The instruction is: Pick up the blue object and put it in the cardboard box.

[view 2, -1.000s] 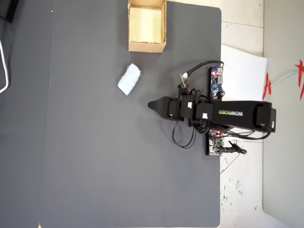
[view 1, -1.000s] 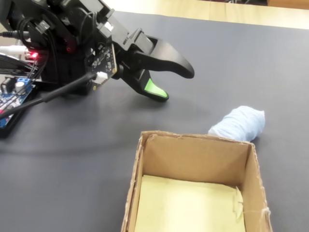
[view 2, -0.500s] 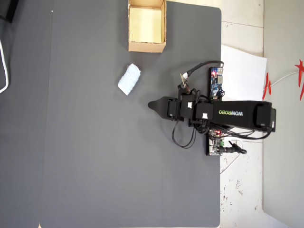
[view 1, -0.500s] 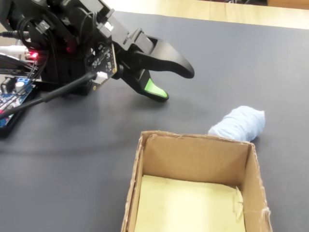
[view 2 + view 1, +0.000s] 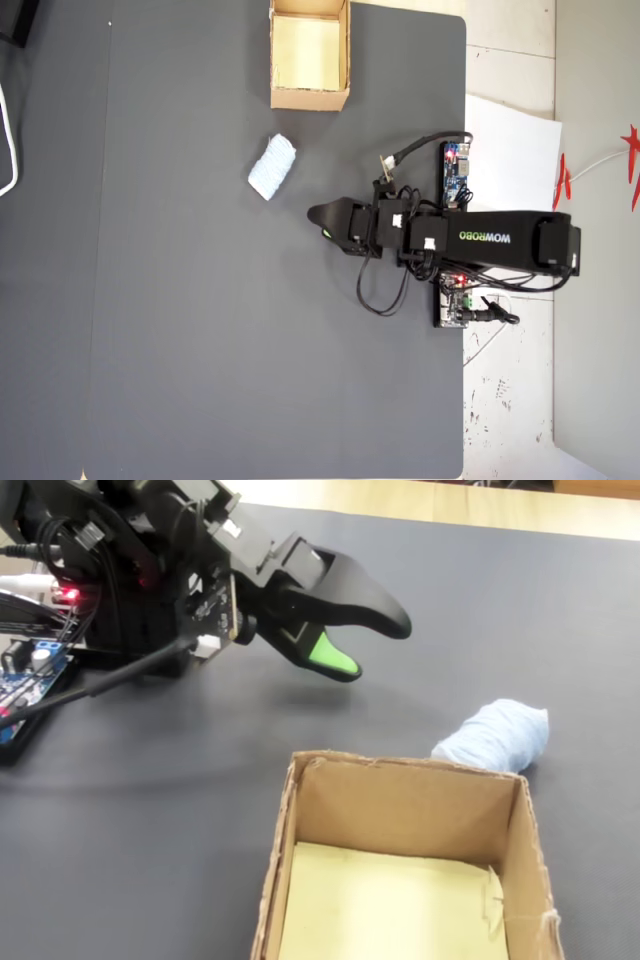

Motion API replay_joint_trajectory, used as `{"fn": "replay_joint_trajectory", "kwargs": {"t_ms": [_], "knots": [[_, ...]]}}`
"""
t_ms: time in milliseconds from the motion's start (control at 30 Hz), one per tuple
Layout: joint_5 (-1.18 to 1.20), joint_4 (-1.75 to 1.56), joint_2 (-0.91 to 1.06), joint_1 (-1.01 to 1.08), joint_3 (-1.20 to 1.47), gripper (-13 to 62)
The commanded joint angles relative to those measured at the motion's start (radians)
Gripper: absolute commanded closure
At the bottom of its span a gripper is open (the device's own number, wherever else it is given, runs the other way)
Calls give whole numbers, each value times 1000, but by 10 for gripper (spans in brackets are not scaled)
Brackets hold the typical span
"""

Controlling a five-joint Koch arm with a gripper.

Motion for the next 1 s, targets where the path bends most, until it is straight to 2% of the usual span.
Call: {"fn": "replay_joint_trajectory", "kwargs": {"t_ms": [0,133,367,467,767,967], "knots": [[-35,-69,35,2,-106,151],[-38,-41,-21,11,-198,151],[-43,198,-135,26,-428,153],[-41,354,-239,49,-584,157],[-35,612,-482,138,-841,162],[-28,653,-653,192,-956,163]]}}
